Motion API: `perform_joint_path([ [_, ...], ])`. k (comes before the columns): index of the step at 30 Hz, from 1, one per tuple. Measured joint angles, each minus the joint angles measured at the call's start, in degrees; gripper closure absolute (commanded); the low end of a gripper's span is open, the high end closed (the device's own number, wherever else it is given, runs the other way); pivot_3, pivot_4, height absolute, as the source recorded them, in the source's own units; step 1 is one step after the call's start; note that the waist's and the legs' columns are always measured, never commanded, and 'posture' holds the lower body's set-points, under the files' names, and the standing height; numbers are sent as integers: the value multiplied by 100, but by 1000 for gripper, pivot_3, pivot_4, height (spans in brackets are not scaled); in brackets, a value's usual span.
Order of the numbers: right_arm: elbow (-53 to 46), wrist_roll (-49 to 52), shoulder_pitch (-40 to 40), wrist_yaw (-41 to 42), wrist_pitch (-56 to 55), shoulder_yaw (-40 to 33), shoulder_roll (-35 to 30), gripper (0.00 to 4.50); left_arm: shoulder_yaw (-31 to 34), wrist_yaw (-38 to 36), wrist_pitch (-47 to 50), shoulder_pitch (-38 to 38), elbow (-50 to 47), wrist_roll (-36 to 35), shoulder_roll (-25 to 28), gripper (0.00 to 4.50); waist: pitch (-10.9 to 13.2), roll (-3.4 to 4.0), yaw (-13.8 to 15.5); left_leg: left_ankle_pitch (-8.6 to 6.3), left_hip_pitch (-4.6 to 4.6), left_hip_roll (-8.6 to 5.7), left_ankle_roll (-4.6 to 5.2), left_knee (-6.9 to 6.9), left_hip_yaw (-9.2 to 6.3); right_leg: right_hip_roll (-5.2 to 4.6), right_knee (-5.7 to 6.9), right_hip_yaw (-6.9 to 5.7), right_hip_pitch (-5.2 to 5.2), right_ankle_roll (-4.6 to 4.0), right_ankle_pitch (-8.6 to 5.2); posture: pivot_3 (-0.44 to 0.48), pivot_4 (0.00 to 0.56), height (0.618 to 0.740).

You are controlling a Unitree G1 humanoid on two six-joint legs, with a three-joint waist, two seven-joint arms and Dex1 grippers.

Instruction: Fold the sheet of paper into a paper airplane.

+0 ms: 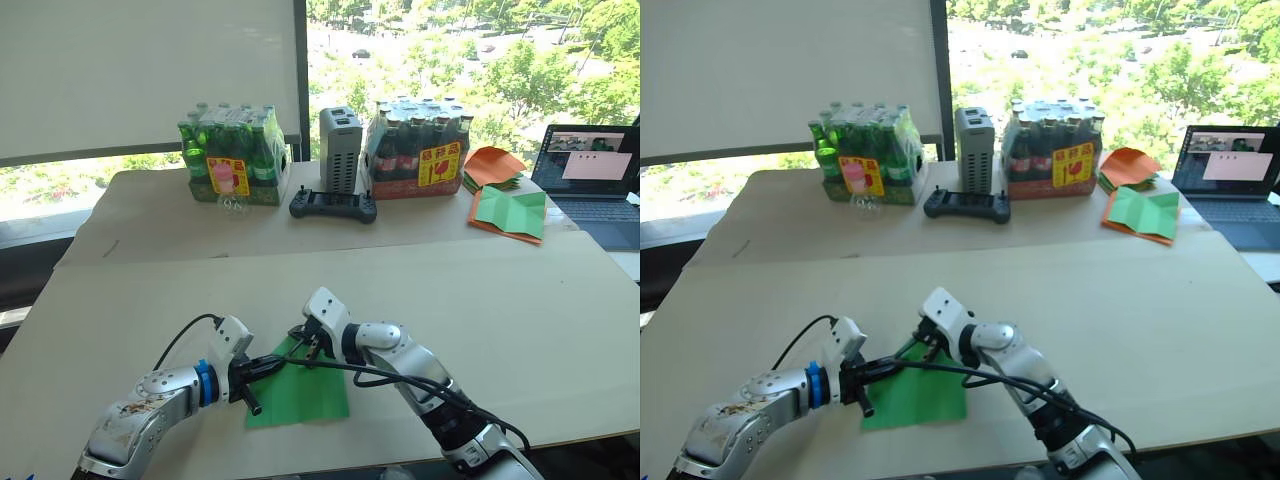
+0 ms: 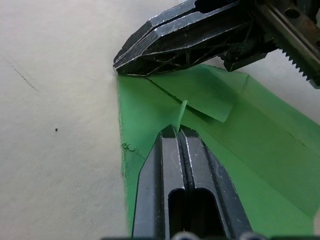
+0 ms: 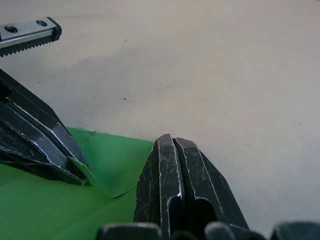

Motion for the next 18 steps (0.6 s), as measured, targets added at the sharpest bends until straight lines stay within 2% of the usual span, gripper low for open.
perform_joint_path([
  [9, -53, -262, -39, -65, 167, 178, -24, 4500, -10, -14, -15, 12, -27, 37, 52, 4478, -4, 6, -34, 0, 5, 2, 0, -1, 0, 0, 1, 1, 3, 0, 0, 0, 150, 728],
  [12, -163, -283, -40, -81, 354, 210, -24, 4500, -11, -46, -17, 31, -55, 28, 74, 3687, -8, 9, -39, 0, 5, 2, 0, -1, 0, 1, 1, 1, 3, 0, 0, 0, 150, 728],
  [18, -236, -284, -29, -82, 452, 237, -12, 4500, 139, -188, 151, 91, -209, -170, 242, 1684, -8, 10, -69, -1, 5, 9, -2, -2, 0, 7, 1, 1, 2, -1, 1, 0, 150, 728],
])
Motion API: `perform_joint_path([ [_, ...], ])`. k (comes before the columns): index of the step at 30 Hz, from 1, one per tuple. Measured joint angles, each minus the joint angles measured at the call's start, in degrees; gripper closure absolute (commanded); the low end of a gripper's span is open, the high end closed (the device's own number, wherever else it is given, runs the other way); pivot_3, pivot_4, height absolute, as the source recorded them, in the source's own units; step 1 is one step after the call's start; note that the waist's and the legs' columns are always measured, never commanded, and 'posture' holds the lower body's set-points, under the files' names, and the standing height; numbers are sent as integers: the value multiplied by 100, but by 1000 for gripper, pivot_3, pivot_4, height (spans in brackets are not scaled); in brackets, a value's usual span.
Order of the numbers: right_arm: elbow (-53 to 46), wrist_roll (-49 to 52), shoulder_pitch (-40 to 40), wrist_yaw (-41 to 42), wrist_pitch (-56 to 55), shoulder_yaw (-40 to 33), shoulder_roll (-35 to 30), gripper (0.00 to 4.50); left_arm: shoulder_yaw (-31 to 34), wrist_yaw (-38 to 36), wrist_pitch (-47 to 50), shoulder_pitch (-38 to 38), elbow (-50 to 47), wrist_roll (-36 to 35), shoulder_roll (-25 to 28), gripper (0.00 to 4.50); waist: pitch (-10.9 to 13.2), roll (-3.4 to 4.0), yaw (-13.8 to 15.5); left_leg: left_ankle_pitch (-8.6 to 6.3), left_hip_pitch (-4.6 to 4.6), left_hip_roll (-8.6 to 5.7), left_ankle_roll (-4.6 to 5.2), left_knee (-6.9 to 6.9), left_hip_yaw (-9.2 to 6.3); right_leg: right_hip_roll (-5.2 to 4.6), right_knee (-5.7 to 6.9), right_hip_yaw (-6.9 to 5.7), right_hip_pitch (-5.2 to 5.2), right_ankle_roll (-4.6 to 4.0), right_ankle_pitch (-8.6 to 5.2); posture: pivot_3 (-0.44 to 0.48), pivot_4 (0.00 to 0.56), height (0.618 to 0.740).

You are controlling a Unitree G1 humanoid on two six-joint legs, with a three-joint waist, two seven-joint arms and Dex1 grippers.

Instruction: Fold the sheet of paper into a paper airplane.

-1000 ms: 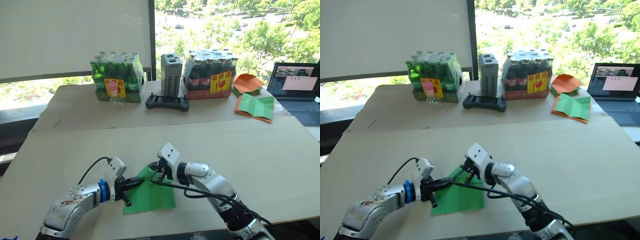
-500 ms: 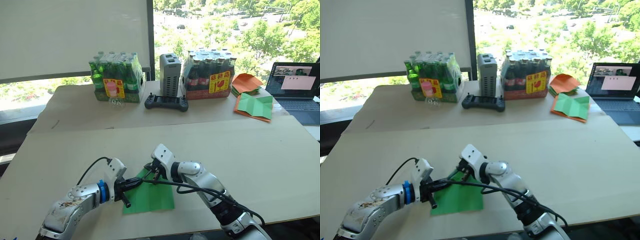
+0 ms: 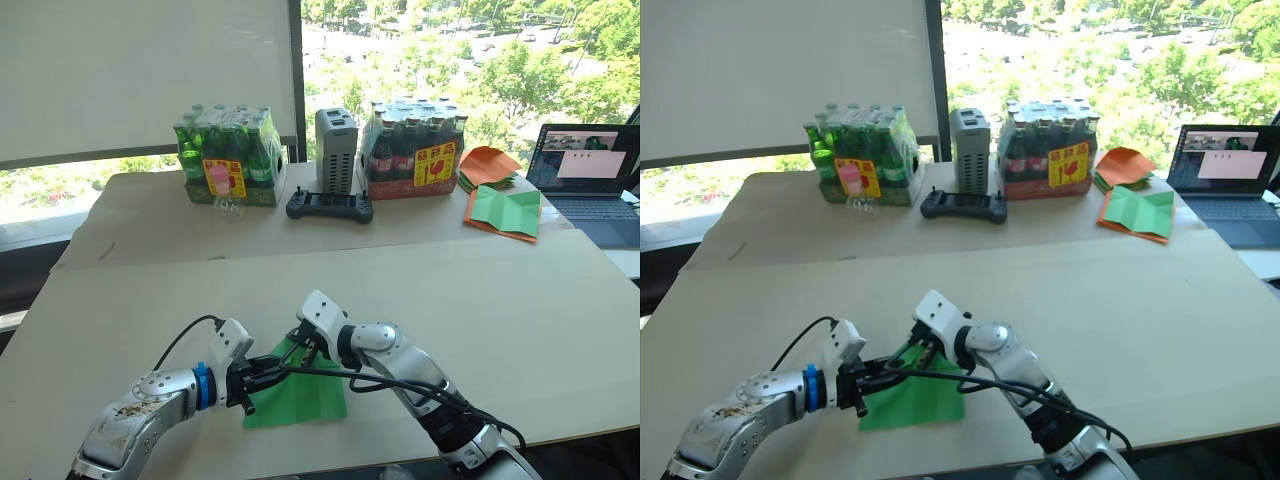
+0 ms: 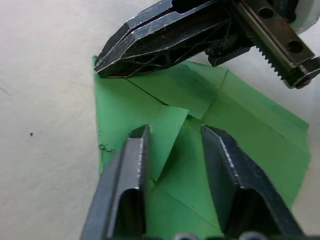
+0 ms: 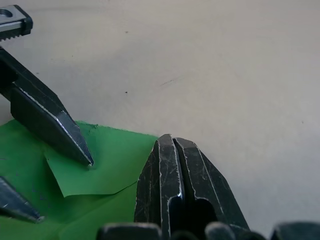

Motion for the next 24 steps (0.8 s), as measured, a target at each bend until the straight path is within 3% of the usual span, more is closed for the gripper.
perform_joint_path([
  [4, -9, 1, 7, -7, 8, 5, 21, 4500, 578, -67, 284, -12, -12, -373, 252, 1684, 1, 1, -7, -5, 0, 14, -9, 0, 1, 14, 0, -1, -3, -5, 2, 0, 150, 728],
  [8, -18, 1, 17, -30, 8, 11, 23, 4500, 894, -144, 367, -185, 61, -653, 279, 2851, 1, 1, -5, -6, 0, 18, -10, 1, 2, 16, -2, -3, -3, -9, 4, 0, 150, 728],
  [13, -27, 1, 27, -46, 8, 16, 28, 4500, 595, -156, 259, -524, 377, -485, 155, 4481, 1, 1, -7, -6, 0, 20, -11, 1, 4, 17, -3, -4, -2, -12, 6, 0, 150, 728],
  [18, -68, 0, 50, -55, 22, 18, 26, 4500, 13, 50, 46, -801, 905, 58, -209, 4481, 0, 0, -9, -7, 0, 22, -12, 2, 6, 17, -2, -5, -3, -14, 7, 0, 150, 728],
  [24, -101, 0, 77, -56, 27, 24, 25, 4500, -215, 56, -171, -954, 1007, 353, -266, 4481, 0, 0, -14, -7, 0, 23, -12, 1, 7, 18, -2, -5, -4, -14, 7, 0, 150, 728],
])
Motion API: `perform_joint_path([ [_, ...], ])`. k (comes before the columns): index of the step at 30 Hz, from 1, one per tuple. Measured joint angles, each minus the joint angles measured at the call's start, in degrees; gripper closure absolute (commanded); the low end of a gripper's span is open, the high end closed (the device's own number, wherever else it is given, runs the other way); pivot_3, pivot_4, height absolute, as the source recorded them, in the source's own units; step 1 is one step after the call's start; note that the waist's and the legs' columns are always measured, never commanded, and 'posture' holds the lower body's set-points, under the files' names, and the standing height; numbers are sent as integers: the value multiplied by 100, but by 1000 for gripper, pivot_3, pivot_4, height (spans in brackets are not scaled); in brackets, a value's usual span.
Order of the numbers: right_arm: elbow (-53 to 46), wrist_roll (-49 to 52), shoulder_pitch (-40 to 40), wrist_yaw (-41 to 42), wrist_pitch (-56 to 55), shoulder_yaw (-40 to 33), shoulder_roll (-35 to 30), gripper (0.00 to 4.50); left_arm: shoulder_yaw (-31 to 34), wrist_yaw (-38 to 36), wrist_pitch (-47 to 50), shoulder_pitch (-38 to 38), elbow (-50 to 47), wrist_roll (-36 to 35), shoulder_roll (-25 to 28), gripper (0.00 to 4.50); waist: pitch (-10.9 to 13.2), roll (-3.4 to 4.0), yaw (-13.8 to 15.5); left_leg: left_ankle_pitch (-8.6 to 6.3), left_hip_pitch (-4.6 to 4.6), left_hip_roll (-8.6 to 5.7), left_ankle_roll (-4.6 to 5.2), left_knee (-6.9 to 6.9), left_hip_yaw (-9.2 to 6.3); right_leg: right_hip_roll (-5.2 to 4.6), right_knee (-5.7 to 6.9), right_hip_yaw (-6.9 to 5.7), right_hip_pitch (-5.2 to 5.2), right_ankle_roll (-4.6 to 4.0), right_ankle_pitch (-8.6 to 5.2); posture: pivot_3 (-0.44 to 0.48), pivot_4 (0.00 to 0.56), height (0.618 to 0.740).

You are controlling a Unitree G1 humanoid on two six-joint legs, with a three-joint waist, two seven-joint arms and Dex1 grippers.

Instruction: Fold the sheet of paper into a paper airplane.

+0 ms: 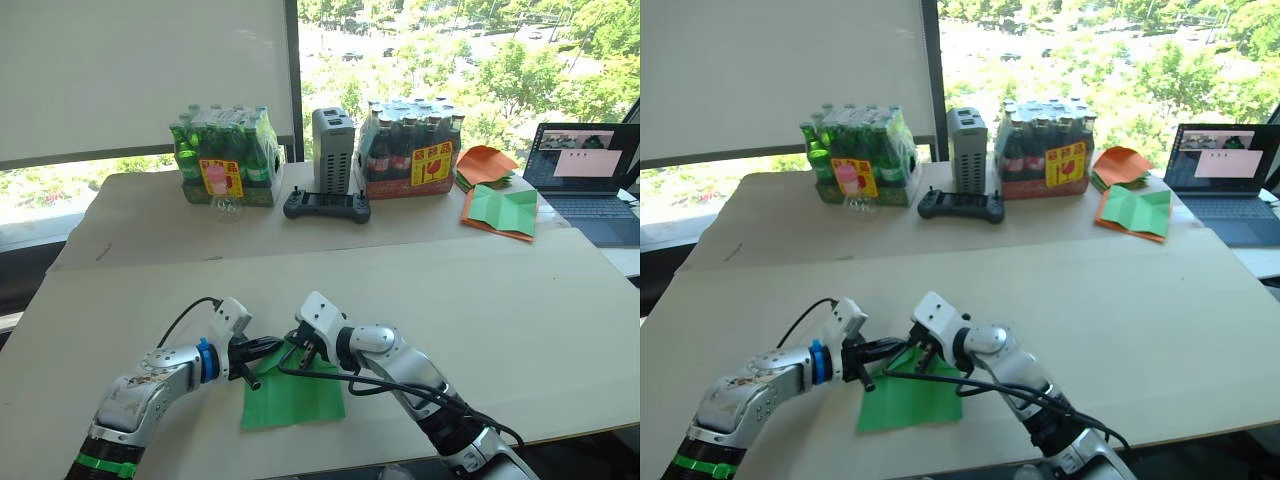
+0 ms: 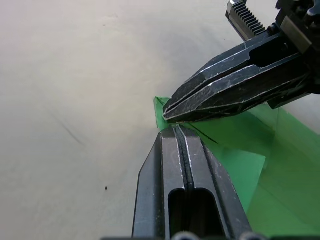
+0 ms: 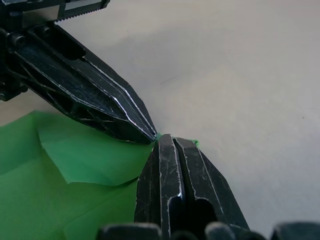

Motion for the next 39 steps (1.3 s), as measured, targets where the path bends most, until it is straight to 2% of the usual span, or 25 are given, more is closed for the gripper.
perform_joint_path([
  [14, -85, -1, 45, -43, 118, 46, 4, 4500, -190, -156, -491, 160, 35, 479, 154, 4481, -20, 20, 1, 0, 6, 2, 0, -2, 2, 1, 1, 0, 2, 0, 0, 0, 150, 728],
  [24, -88, 1, 52, -47, 118, 115, 7, 4500, 72, -197, -474, 677, -334, 465, 335, 4481, -27, 32, -8, -6, 36, 15, 0, -21, 26, 2, 1, 0, 6, -3, 1, 0, 150, 728],
  [30, -19, 1, 35, -45, 118, 147, 64, 4500, 304, -238, -453, 1083, -571, 380, 523, 4481, -28, 32, -10, -7, 97, 36, 1, -77, 62, 2, -7, 0, 23, -15, 3, 0, 150, 728],
  [39, 11, 1, 18, -26, 116, 177, 103, 4500, 626, -261, -449, 1631, -868, 268, 770, 4481, -29, 34, -28, -16, 102, 58, -10, -84, 69, 29, -11, 6, 18, -26, 4, 0, 150, 728],
])
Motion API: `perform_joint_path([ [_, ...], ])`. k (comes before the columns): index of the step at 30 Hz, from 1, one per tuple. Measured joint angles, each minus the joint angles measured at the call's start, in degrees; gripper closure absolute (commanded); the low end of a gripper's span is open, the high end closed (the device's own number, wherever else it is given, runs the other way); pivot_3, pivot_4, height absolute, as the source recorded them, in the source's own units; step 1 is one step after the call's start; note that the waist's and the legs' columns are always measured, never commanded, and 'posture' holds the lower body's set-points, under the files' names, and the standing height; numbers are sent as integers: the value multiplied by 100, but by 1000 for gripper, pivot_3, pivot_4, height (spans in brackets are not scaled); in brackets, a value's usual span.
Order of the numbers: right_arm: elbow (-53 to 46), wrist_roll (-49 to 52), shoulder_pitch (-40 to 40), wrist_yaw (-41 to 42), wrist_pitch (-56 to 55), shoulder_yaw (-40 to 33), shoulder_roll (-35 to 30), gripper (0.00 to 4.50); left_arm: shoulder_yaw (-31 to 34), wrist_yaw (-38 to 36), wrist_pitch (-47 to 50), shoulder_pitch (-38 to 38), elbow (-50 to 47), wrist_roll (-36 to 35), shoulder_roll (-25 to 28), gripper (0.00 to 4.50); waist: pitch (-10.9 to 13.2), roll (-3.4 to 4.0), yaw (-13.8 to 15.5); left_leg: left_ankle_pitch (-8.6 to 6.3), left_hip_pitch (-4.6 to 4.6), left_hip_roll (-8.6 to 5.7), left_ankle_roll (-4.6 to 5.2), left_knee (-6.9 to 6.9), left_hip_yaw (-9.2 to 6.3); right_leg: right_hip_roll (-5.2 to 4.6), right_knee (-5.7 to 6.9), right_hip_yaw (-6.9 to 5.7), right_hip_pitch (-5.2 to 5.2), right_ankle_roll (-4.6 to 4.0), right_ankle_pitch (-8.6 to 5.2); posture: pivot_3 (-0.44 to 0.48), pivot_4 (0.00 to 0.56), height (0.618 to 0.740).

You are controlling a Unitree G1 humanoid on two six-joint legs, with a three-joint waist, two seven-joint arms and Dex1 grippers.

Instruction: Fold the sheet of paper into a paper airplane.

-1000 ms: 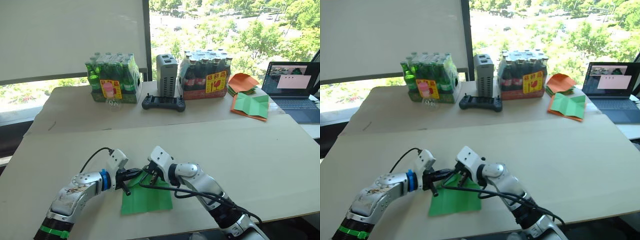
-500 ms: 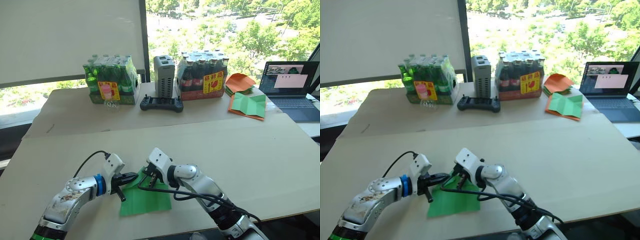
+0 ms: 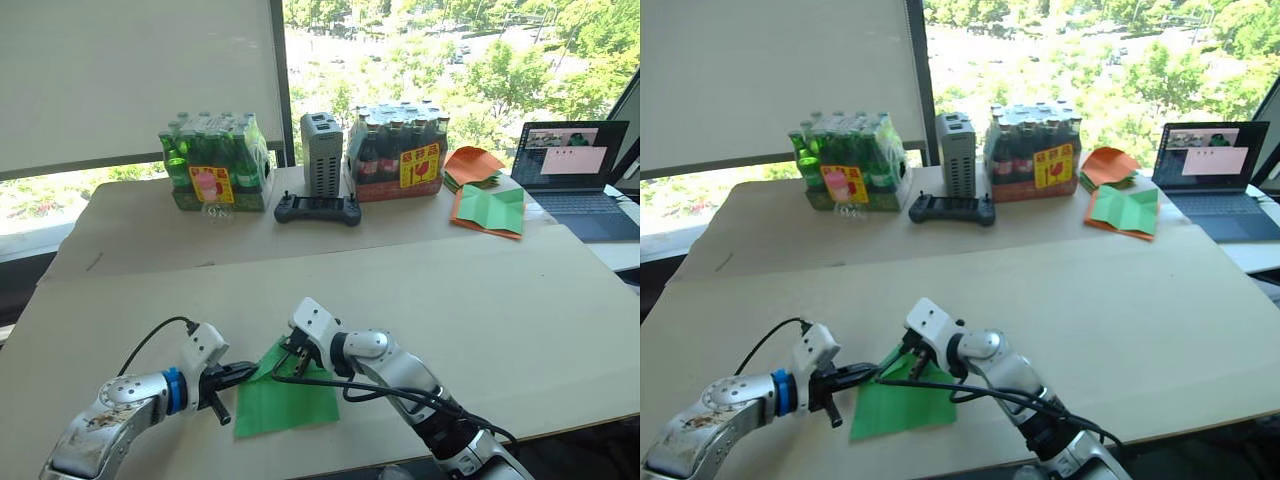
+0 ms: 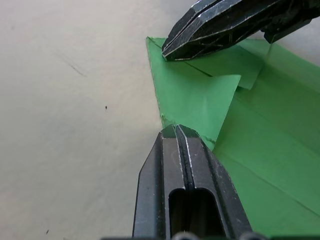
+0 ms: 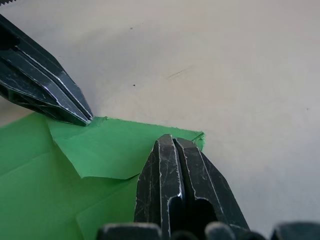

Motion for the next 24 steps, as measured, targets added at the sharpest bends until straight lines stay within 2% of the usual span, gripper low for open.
perform_joint_path([
  [9, -4, 2, -8, 29, -2, 12, 7, 4500, 320, -67, -1, 436, -170, -80, 275, 4481, -1, 2, 4, -15, 3, 50, -24, -4, 12, 49, -6, -1, -8, -32, 2, 0, 150, 728],
  [16, -13, 2, -8, 34, -2, 26, 11, 4500, 362, -65, 55, 472, -243, -168, 379, 4481, 0, 2, 4, -19, 2, 65, -31, -5, 25, 63, -6, -2, -16, -43, 6, 0, 150, 728],
  [20, -24, 2, -6, 34, -2, 18, 7, 4500, 462, -36, 318, 368, -323, -303, 410, 4481, 1, 3, 8, -20, 0, 66, -31, -4, 27, 64, -6, -3, -19, -45, 7, 0, 150, 728],
  [24, -54, 19, -4, 35, -20, -2, 22, 4500, 714, 52, 525, -48, -348, -727, 121, 4481, 6, -7, 24, -20, -7, 70, -32, 1, 27, 67, -7, -7, -23, -52, 12, 0, 150, 728],
])
